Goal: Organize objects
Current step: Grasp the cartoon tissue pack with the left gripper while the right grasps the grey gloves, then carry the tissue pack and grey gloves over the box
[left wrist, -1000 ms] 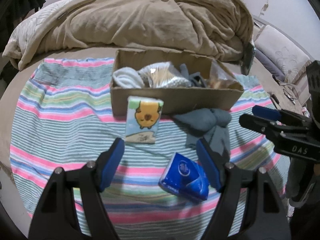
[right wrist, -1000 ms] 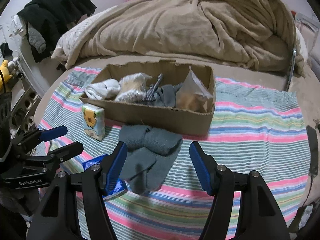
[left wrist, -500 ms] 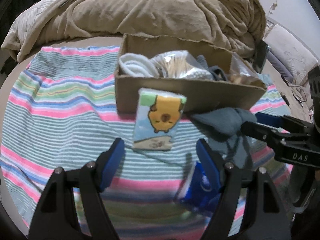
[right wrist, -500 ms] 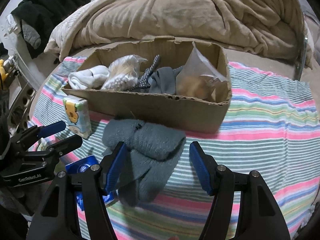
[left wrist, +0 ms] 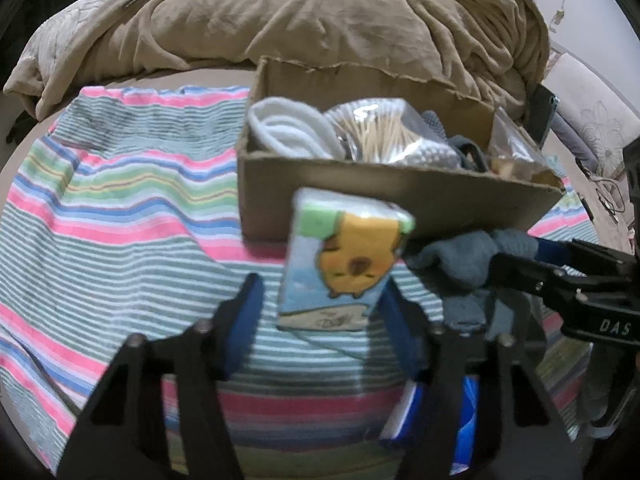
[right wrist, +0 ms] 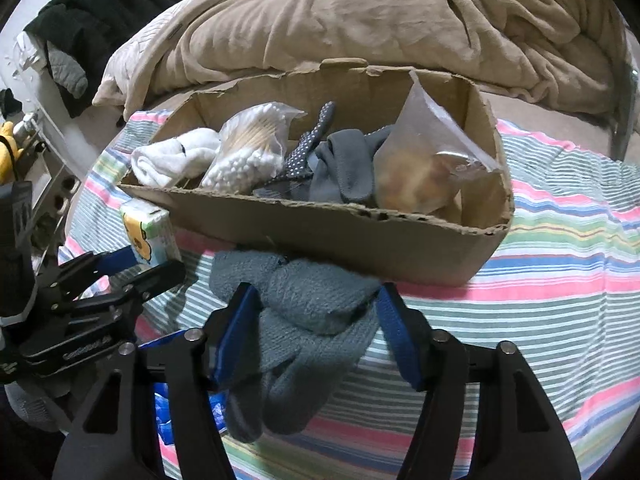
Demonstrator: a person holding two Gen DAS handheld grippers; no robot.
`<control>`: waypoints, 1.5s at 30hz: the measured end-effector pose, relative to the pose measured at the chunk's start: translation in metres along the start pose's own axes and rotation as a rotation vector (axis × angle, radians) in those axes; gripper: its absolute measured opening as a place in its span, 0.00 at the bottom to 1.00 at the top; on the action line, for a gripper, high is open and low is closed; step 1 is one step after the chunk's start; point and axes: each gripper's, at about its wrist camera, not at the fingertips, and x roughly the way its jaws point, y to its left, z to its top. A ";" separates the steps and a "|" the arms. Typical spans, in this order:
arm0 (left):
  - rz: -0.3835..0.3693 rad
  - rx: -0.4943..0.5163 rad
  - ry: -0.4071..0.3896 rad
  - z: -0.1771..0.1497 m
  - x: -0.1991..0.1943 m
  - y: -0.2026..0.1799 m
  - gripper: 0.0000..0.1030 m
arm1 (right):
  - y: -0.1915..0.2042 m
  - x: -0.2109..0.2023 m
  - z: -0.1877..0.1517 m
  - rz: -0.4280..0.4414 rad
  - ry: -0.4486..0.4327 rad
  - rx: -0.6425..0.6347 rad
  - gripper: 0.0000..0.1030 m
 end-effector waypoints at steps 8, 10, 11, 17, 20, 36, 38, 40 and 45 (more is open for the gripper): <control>-0.040 0.012 -0.019 -0.003 -0.007 -0.005 0.48 | 0.008 -0.014 -0.002 -0.011 -0.028 -0.038 0.30; -0.046 0.013 -0.022 -0.003 -0.012 -0.006 0.47 | 0.008 -0.020 -0.002 -0.012 -0.038 -0.037 0.29; -0.048 0.013 -0.024 -0.004 -0.014 -0.007 0.47 | 0.009 -0.024 -0.002 -0.012 -0.044 -0.038 0.28; -0.060 0.020 -0.043 -0.004 -0.031 -0.009 0.45 | 0.015 -0.038 -0.004 -0.014 -0.064 -0.050 0.24; -0.063 0.024 -0.056 -0.004 -0.039 -0.010 0.45 | 0.018 -0.049 -0.004 -0.016 -0.081 -0.054 0.24; -0.095 0.028 -0.109 0.005 -0.075 -0.016 0.45 | 0.026 -0.107 0.004 -0.032 -0.193 -0.083 0.24; -0.096 0.033 -0.118 0.009 -0.079 -0.017 0.45 | 0.026 -0.112 0.007 -0.034 -0.209 -0.086 0.24; -0.100 0.035 -0.125 0.015 -0.082 -0.017 0.45 | 0.024 -0.117 0.012 -0.036 -0.226 -0.087 0.24; -0.107 0.037 -0.141 0.027 -0.087 -0.018 0.45 | 0.020 -0.127 0.028 -0.042 -0.267 -0.093 0.24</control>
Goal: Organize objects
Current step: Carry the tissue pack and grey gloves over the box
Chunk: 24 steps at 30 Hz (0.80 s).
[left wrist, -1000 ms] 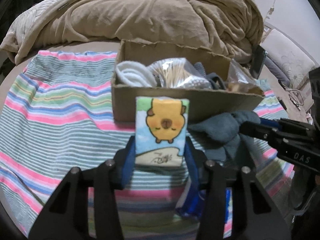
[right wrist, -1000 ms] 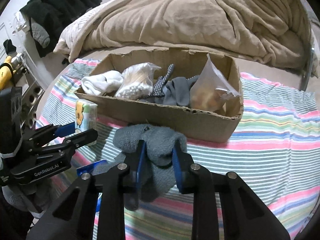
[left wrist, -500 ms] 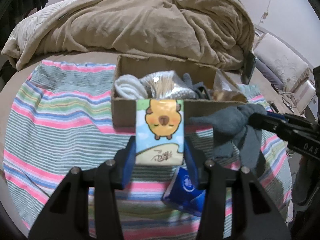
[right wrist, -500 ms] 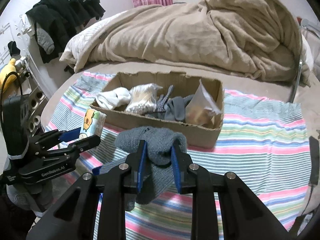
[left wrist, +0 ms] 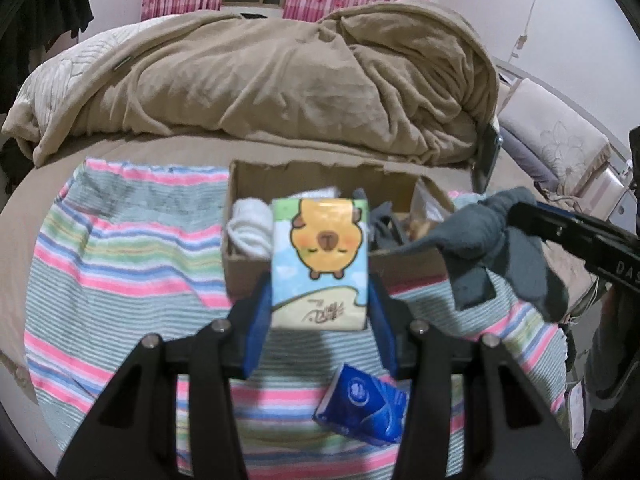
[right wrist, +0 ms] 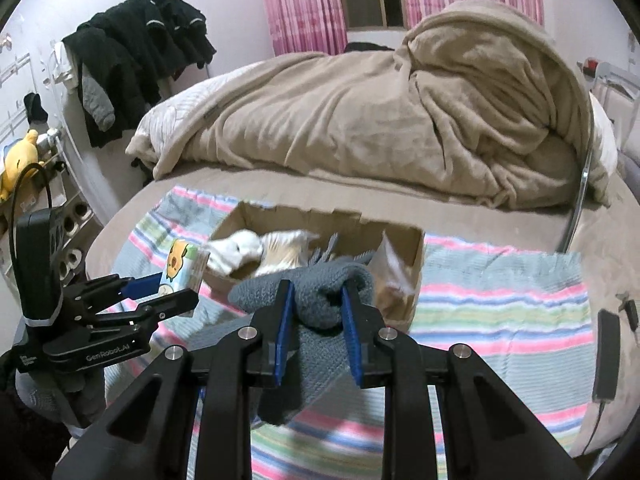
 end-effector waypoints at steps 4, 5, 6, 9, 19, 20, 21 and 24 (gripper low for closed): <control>0.001 0.005 -0.018 0.013 0.000 0.001 0.45 | -0.005 0.002 0.012 -0.005 -0.019 -0.009 0.24; 0.001 0.007 -0.020 0.016 0.001 0.001 0.45 | -0.004 0.002 0.014 -0.005 -0.022 -0.011 0.24; 0.002 0.010 -0.023 0.019 0.002 0.001 0.45 | -0.005 0.003 0.017 -0.005 -0.026 -0.016 0.24; 0.001 0.015 -0.026 0.027 0.008 0.002 0.45 | -0.006 0.008 0.026 -0.005 -0.035 -0.027 0.24; -0.007 0.016 0.008 0.045 0.045 0.009 0.45 | -0.013 0.057 0.042 -0.002 -0.001 -0.039 0.24; -0.007 0.015 0.013 0.046 0.049 0.010 0.45 | -0.014 0.063 0.043 -0.001 0.005 -0.037 0.24; -0.006 0.014 0.018 0.047 0.053 0.012 0.45 | -0.014 0.068 0.044 0.001 0.010 -0.037 0.24; -0.005 0.013 0.031 0.049 0.064 0.015 0.45 | -0.017 0.081 0.045 0.005 0.020 -0.032 0.24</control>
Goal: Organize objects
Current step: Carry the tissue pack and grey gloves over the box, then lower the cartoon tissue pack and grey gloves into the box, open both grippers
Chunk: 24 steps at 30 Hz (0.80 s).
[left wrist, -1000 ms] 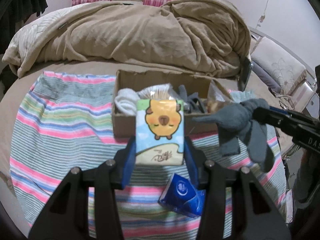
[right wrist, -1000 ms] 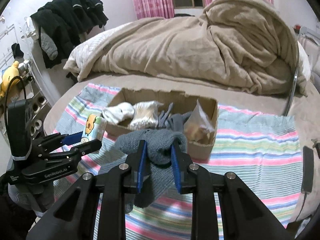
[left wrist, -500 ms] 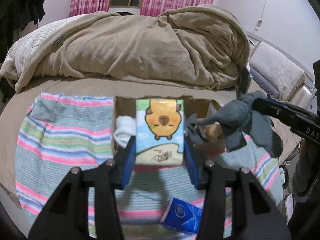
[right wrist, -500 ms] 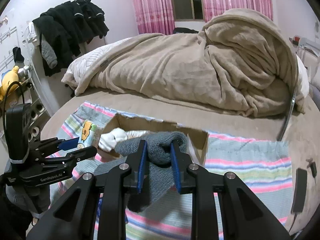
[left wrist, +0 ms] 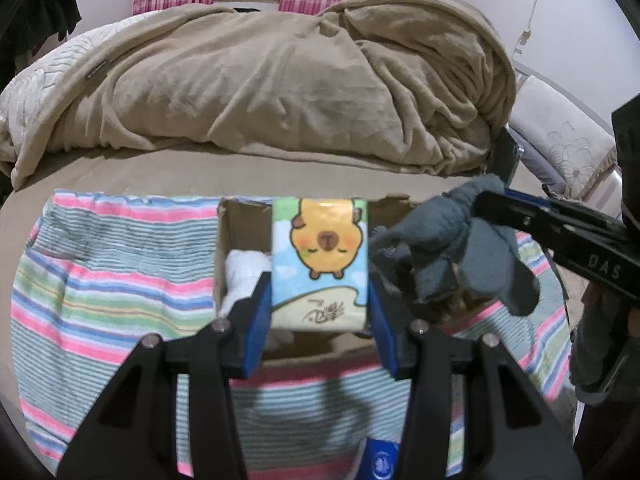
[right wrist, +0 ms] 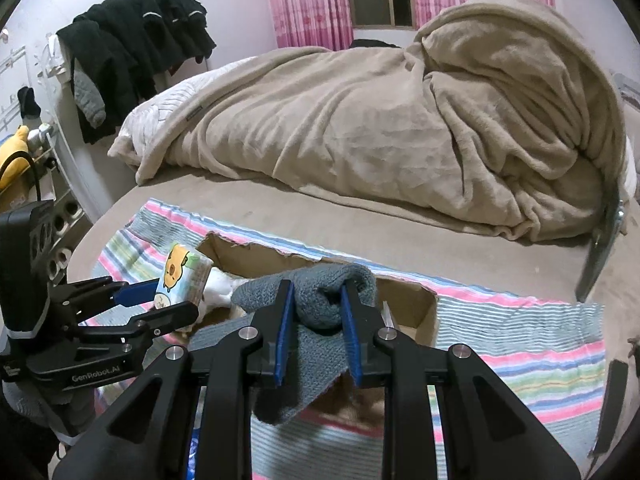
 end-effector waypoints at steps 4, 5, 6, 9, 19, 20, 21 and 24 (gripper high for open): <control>-0.005 0.002 0.016 0.002 0.014 0.003 0.45 | -0.004 0.016 0.001 0.003 0.014 0.008 0.24; -0.006 0.002 0.019 0.002 0.016 0.004 0.45 | -0.005 0.021 0.000 0.003 0.019 0.012 0.24; -0.007 0.002 0.022 0.002 0.019 0.004 0.45 | -0.007 0.025 0.000 0.004 0.026 0.016 0.24; -0.006 -0.002 0.034 0.001 0.029 0.006 0.45 | -0.010 0.038 -0.005 0.009 0.055 0.023 0.24; 0.005 -0.001 0.086 -0.003 0.051 0.004 0.46 | -0.018 0.062 -0.018 0.005 0.114 0.038 0.24; 0.010 0.002 0.091 -0.003 0.052 0.004 0.46 | -0.017 0.063 -0.019 0.002 0.119 0.035 0.25; 0.014 0.004 0.091 -0.004 0.052 0.003 0.46 | -0.017 0.065 -0.021 0.001 0.125 0.033 0.25; 0.017 0.008 0.102 -0.003 0.052 0.002 0.46 | -0.017 0.066 -0.023 -0.002 0.135 0.035 0.26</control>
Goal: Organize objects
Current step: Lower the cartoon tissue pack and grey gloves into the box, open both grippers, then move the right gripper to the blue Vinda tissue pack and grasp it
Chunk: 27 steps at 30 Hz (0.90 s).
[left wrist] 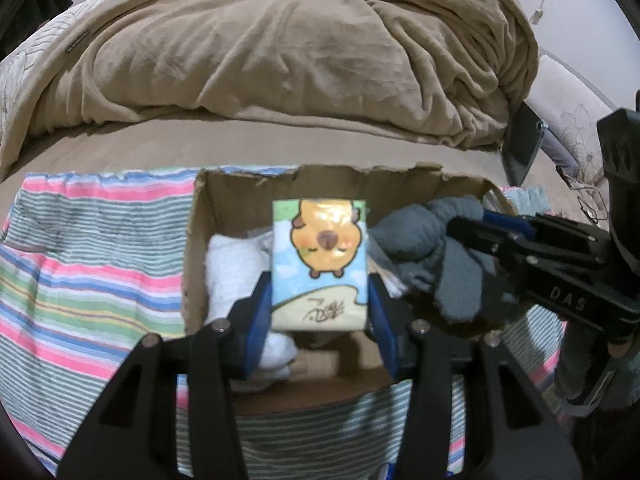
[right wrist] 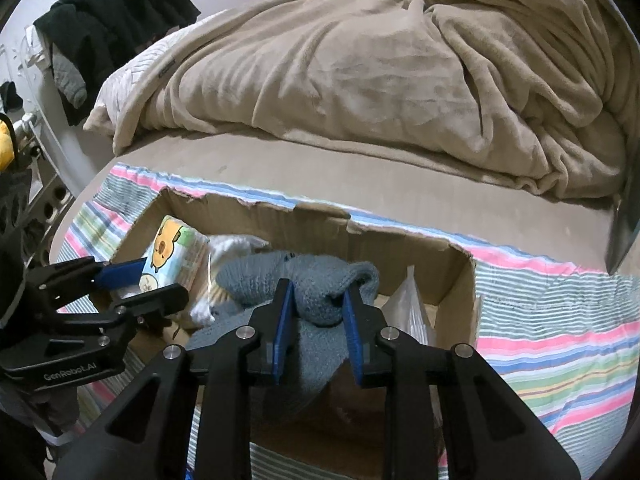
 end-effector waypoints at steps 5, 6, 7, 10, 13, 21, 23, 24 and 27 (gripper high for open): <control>-0.015 -0.023 0.005 -0.002 -0.007 0.000 0.53 | 0.000 -0.007 -0.001 -0.006 -0.002 0.016 0.35; -0.012 -0.027 0.004 -0.002 -0.010 0.000 0.53 | 0.000 -0.010 -0.002 -0.006 -0.004 0.018 0.35; -0.010 -0.029 0.000 -0.003 -0.013 -0.001 0.53 | 0.001 -0.013 -0.003 -0.004 -0.006 0.022 0.39; 0.005 -0.034 -0.010 -0.005 -0.024 -0.003 0.54 | 0.002 -0.022 -0.005 0.001 -0.020 0.028 0.56; 0.024 -0.036 -0.022 -0.007 -0.036 -0.005 0.55 | 0.006 -0.035 -0.008 0.004 -0.037 0.033 0.61; 0.060 -0.053 -0.049 -0.025 -0.068 -0.007 0.68 | 0.022 -0.067 -0.022 0.010 -0.054 0.035 0.61; 0.068 -0.053 -0.053 -0.031 -0.076 -0.009 0.68 | 0.028 -0.073 -0.026 0.010 -0.054 0.032 0.62; 0.072 -0.052 -0.055 -0.033 -0.079 -0.009 0.68 | 0.030 -0.075 -0.028 0.009 -0.053 0.030 0.62; 0.081 -0.055 -0.059 -0.043 -0.089 -0.011 0.68 | 0.039 -0.081 -0.035 0.006 -0.049 0.015 0.70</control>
